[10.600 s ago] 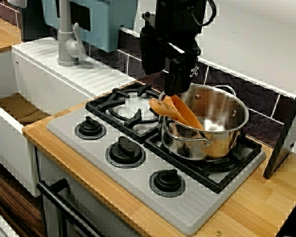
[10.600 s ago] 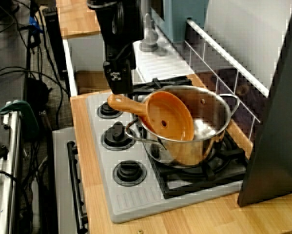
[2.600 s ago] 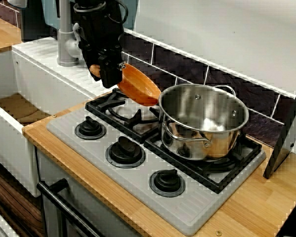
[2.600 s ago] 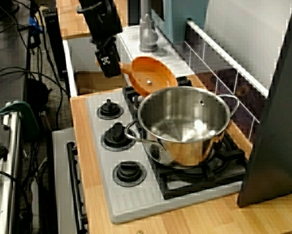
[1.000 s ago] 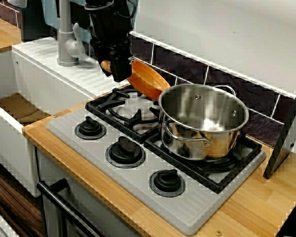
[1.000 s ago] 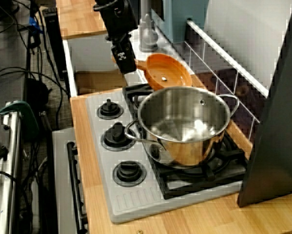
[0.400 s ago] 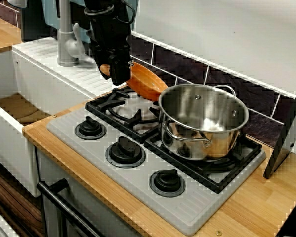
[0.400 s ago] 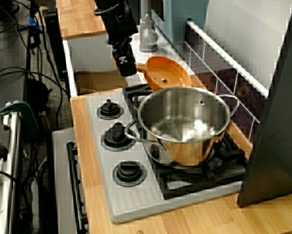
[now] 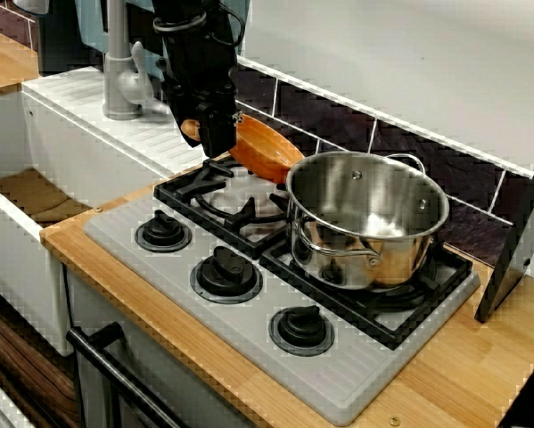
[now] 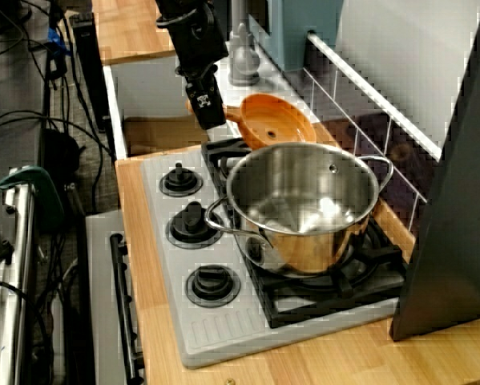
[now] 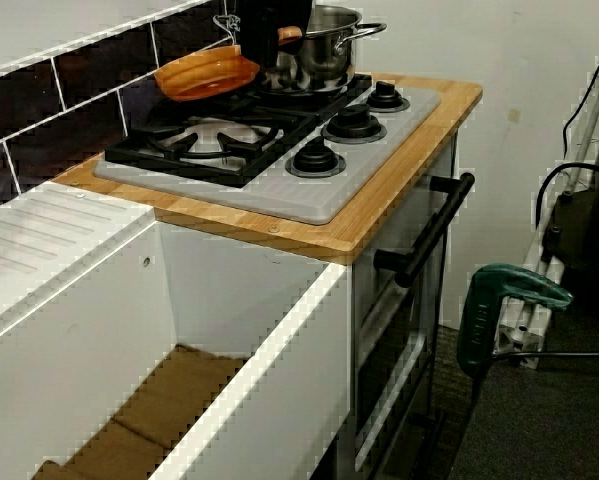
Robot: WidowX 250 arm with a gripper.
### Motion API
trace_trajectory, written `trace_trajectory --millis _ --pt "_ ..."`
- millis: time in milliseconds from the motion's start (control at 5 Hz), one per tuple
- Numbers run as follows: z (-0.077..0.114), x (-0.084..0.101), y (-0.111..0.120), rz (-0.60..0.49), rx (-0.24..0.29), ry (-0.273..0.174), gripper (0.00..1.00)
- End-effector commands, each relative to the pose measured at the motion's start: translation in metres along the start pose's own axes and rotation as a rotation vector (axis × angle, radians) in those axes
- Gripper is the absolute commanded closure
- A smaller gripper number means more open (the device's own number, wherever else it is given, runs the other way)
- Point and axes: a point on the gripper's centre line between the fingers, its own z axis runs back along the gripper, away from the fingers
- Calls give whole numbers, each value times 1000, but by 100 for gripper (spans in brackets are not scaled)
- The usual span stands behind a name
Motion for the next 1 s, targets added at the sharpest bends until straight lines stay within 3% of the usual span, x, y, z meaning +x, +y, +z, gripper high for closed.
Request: trace_trajectory --millis 0,800 --pt "3 1 -1 -2 0 -16 0" --pt "10 -4 -4 -3 -4 -12 0"
